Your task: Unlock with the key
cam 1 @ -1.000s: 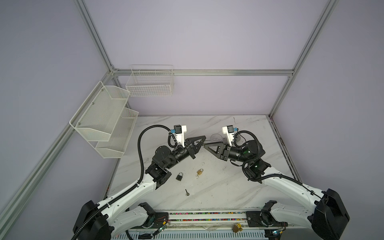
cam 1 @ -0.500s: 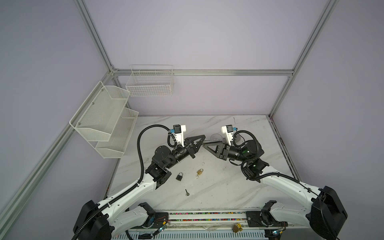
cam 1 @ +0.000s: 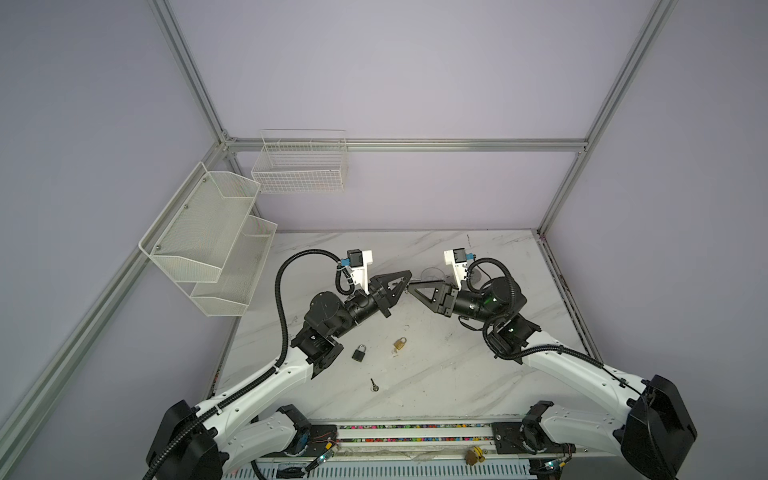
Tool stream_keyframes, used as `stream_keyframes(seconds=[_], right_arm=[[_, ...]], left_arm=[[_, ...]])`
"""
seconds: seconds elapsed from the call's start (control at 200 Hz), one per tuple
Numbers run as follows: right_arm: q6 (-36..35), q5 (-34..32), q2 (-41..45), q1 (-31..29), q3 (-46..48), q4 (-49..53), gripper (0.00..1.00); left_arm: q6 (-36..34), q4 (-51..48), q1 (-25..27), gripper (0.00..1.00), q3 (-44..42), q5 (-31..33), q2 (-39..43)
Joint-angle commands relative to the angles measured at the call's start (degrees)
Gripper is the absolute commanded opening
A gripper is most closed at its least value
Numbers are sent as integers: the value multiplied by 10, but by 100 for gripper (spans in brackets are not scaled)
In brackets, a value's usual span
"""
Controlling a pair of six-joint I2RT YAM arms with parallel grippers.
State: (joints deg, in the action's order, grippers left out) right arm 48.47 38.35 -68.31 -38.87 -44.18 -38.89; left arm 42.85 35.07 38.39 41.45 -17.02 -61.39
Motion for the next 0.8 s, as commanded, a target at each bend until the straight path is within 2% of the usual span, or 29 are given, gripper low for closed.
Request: stream_keyframes(seconds=[0.0,0.38,0.795], right_arm=[[15,14,-5,2,-13,-35,33],[44,39,-21,1,-5,-86,25],[36,35,-24,-1,2,-74,17]], left_arm=[[0,25,2,0,-12,-11,0],[1,33,3,0,-8,-6,-10],[5,45,5,0,-9,7,-12]])
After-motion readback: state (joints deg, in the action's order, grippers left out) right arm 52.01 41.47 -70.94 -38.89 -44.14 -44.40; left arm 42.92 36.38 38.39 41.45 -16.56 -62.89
